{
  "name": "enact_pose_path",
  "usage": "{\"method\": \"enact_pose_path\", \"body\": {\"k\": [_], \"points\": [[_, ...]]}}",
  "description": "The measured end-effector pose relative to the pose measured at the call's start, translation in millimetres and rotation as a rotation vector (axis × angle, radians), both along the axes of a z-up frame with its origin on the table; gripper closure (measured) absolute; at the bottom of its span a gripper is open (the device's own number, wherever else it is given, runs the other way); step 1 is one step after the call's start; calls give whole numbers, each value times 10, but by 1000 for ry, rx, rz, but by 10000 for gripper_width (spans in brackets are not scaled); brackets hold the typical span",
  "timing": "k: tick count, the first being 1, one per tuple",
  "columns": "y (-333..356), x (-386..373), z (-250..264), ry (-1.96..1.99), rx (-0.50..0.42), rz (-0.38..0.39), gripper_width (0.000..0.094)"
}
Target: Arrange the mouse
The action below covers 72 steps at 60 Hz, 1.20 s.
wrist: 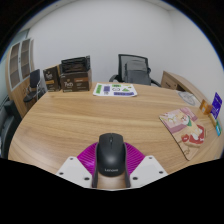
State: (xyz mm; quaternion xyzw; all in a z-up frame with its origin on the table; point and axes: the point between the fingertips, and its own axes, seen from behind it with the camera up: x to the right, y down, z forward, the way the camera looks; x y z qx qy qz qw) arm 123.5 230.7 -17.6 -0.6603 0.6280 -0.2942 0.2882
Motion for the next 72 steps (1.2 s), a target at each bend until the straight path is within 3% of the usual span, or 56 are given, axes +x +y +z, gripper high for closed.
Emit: {"method": "enact_pose_path", "body": {"k": [14,26,36,44,56,72], "points": [[14,-27,53,16,-4,-23,634],[-190,54,641,-40,-8,-25,633],[-885,354,1341,-134,-26,-81,634],[-1724,576,1640,-183,-66,-169,634],[-2728,667,1211,-127,-74,-268,636],[-3176,633,218,-23,-44,-275,636]]}}
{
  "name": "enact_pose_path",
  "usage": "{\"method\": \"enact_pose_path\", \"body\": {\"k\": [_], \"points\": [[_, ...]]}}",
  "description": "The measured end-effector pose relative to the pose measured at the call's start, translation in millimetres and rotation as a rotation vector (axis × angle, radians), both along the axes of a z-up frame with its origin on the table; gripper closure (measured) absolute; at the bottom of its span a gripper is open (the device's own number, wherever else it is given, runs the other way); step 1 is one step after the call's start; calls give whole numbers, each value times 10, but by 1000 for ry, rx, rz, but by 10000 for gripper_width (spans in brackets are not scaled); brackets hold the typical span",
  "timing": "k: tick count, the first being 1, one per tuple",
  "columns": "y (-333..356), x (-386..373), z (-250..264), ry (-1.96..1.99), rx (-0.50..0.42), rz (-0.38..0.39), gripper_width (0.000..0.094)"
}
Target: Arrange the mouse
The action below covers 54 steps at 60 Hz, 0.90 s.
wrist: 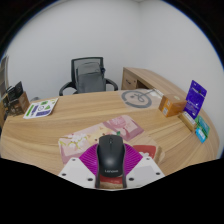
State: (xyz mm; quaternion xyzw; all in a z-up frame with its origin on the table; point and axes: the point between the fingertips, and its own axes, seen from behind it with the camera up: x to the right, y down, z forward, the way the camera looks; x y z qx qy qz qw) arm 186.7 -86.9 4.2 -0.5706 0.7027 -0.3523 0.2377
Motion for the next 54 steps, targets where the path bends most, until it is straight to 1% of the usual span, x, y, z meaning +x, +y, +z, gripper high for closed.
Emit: {"method": "enact_pose_path", "body": {"k": [5,7,12,16,17,18,19,20,22,23,27,33,40,48,51,54], "points": [[-13,-51,-203,31,13,-10,636],[-7,-51,-205,19,19,-10,618],[-4,-58,-213,12,16,2,517],[1,-64,-229,20,30,6,430],[-14,-68,-220,21,31,1,365],[-37,-75,-205,22,28,-7,278],[-58,-84,-184,24,24,-13,156],[-80,-90,-156,24,17,-17,55],[-129,-112,-73,21,0,-24,103],[-151,-124,-18,19,-8,-28,107],[-140,-209,282,-6,-22,-23,59],[-16,-490,830,-29,-35,-4,71],[264,-1008,1455,-50,-33,21,70],[626,-1681,1936,-46,-17,60,70],[706,-1932,2066,-48,-16,60,68],[758,-2205,2150,-42,-37,49,69]]}}
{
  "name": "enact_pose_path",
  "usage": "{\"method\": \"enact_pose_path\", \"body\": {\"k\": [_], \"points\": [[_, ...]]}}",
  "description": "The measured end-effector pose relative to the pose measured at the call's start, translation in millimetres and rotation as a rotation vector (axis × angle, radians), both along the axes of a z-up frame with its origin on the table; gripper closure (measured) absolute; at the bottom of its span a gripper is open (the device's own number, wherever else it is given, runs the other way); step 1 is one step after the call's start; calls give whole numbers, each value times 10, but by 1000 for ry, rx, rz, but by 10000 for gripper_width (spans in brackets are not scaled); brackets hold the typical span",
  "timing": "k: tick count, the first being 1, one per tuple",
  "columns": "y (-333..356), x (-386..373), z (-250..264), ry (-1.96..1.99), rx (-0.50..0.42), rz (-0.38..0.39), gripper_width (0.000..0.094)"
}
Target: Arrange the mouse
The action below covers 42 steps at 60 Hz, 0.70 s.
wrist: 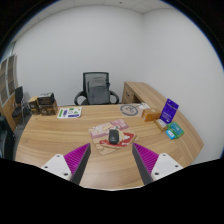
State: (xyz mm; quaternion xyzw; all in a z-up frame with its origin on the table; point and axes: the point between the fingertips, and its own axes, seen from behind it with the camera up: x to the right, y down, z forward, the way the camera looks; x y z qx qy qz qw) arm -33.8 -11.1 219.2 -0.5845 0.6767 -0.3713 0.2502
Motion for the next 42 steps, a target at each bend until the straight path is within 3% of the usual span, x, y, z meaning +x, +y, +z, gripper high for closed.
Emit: {"method": "enact_pose_path", "body": {"k": [22,42], "points": [[745,-1348,155,28,81,68,66],[853,-1750,112,37,48,99,69]]}}
